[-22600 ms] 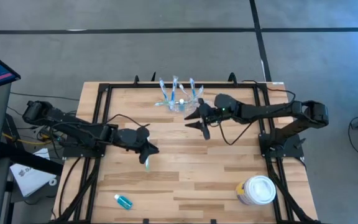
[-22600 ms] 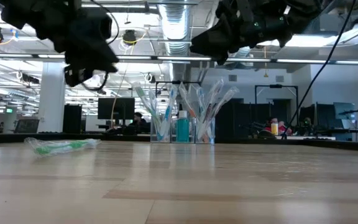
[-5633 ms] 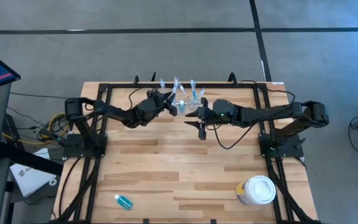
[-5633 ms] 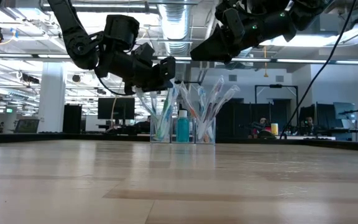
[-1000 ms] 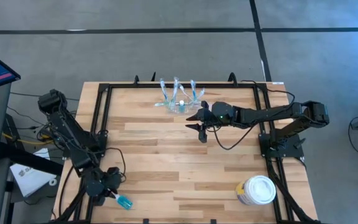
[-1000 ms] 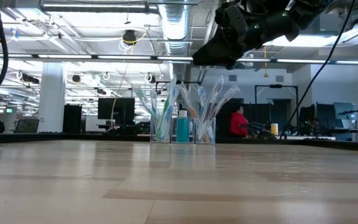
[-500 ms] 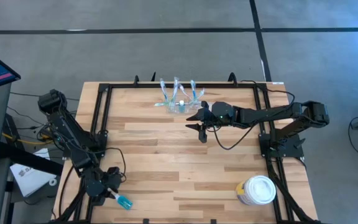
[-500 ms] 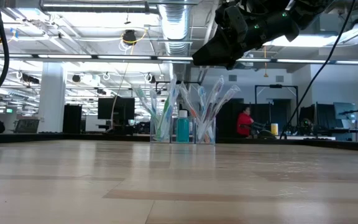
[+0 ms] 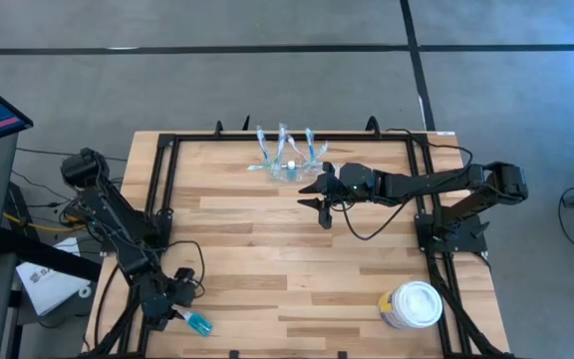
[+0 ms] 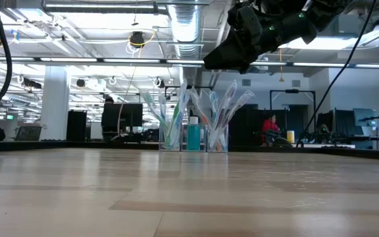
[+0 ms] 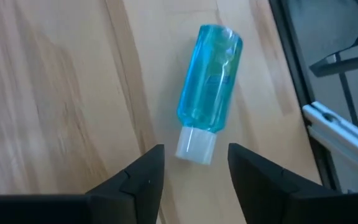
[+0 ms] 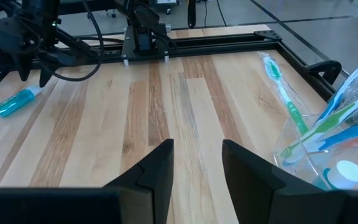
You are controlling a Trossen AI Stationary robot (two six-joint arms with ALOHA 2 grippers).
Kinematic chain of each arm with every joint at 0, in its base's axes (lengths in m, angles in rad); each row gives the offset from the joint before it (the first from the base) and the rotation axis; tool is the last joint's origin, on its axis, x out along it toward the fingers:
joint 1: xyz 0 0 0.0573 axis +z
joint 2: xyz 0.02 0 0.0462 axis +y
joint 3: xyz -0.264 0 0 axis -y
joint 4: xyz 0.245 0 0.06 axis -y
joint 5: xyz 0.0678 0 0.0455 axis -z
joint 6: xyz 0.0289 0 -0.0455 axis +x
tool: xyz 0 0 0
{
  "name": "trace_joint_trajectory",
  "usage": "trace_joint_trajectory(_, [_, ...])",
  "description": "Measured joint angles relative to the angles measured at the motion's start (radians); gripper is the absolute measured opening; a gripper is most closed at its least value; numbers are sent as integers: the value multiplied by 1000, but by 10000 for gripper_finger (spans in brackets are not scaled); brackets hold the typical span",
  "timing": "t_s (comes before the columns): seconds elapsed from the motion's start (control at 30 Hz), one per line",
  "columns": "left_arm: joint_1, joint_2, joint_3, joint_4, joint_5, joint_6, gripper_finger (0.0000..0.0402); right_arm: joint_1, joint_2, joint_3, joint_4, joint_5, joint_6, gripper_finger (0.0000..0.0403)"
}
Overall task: Pick & Place toothbrushing station
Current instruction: Put the blue mouthwash into the transparent organizer
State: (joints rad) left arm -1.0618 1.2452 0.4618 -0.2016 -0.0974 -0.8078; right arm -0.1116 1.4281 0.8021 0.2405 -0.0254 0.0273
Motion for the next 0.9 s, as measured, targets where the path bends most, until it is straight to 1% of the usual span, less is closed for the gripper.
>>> trace_joint_trajectory(0.2, [0, 47, 0, 1, 31, 0, 173, 0, 0, 0, 0, 0, 0, 127])
trace_joint_trajectory(0.53, [0, 110, 2, 43, 31, 0, 173, 0, 0, 0, 0, 0, 0, 127])
trace_joint_trajectory(0.9, [-1, 120, 3, 59, 0, 0, 170, 0, 0, 0, 0, 0, 0, 127])
